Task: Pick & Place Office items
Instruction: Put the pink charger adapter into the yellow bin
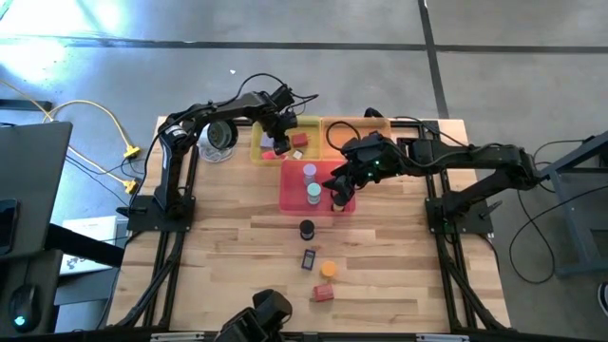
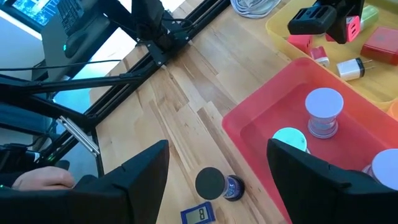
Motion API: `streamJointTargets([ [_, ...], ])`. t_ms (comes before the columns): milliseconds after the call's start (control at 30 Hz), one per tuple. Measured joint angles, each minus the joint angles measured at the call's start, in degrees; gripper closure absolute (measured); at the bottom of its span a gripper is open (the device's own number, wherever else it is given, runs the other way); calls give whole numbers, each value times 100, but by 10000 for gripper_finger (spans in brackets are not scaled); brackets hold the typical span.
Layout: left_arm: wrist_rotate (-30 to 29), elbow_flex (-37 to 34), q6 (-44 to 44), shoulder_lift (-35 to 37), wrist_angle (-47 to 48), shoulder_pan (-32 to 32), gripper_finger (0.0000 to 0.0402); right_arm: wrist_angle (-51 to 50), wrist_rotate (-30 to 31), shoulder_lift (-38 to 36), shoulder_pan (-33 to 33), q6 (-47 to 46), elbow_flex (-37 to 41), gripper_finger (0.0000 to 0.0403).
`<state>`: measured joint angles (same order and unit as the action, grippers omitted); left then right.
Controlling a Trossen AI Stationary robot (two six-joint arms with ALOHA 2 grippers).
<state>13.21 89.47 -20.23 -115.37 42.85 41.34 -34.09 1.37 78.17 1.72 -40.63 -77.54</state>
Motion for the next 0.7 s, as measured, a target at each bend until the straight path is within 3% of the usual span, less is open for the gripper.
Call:
streamJointTargets([
  [433,1,1,12,-1,-14,0,244,-42,11,0,48,129,0,144],
  [700,2,0,-211,-2,16,0,201,-39,15,0,107,126,0,144],
])
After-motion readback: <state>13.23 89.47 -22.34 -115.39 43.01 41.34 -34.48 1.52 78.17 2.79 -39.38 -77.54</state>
